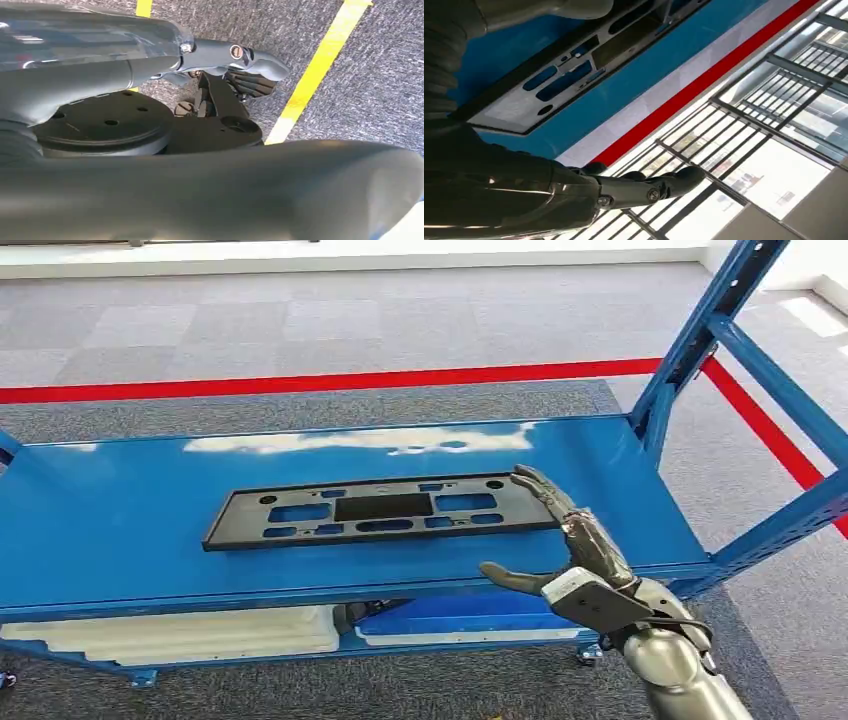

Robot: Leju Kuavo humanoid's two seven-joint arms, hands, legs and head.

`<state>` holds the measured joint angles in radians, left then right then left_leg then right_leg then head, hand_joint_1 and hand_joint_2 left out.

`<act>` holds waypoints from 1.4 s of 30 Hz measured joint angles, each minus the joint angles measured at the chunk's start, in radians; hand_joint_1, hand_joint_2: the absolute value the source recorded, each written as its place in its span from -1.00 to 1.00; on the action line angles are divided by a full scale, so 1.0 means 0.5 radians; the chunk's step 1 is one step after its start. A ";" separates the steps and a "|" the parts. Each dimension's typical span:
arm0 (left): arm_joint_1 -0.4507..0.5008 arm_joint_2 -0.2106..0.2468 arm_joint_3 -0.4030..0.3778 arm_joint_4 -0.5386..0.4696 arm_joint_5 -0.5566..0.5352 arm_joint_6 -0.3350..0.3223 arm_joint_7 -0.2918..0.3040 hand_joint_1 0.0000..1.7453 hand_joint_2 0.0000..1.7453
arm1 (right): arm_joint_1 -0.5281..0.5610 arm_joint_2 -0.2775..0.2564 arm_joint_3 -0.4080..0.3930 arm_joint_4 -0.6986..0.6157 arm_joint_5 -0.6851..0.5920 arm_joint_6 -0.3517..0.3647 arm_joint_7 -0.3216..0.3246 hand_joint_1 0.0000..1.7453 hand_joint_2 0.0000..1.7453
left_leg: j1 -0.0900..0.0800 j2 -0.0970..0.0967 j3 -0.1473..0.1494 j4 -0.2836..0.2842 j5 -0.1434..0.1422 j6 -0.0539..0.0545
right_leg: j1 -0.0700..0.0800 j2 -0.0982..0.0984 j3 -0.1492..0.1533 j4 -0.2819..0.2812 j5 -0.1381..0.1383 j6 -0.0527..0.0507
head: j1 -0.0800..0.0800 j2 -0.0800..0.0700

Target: Take the parts from the cabinet and place them on the table.

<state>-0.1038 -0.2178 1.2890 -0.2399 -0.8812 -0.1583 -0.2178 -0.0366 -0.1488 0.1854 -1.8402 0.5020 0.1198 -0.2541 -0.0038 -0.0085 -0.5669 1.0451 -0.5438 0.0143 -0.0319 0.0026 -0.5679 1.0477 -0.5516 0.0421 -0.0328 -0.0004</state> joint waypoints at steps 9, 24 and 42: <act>0.000 0.000 0.000 0.000 0.000 0.000 0.000 -1.00 -1.00 | 0.000 0.000 0.000 0.000 0.000 0.000 0.000 -1.00 1.00 | 0.000 0.000 0.000 0.000 0.000 0.000 | 0.000 0.000 0.000 0.000 0.000 0.000 | 0.000 0.000; 0.000 0.000 0.000 0.000 0.000 0.000 0.000 -1.00 -1.00 | 0.000 0.000 0.000 0.000 0.000 0.000 0.000 -1.00 1.00 | 0.000 0.000 0.000 0.000 0.000 0.000 | 0.000 0.000 0.000 0.000 0.000 0.000 | 0.000 0.000; 0.000 0.000 0.000 0.000 0.000 0.000 0.000 -1.00 -1.00 | 0.000 0.000 0.000 0.000 0.000 0.000 0.000 -1.00 1.00 | 0.000 0.000 0.000 0.000 0.000 0.000 | 0.000 0.000 0.000 0.000 0.000 0.000 | 0.000 0.000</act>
<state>-0.1039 -0.2178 1.2890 -0.2399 -0.8812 -0.1583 -0.2178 -0.0366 -0.1488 0.1854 -1.8402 0.5020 0.1198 -0.2541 -0.0038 -0.0085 -0.5669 1.0451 -0.5438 0.0143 -0.0319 0.0026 -0.5679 1.0477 -0.5516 0.0421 -0.0328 -0.0004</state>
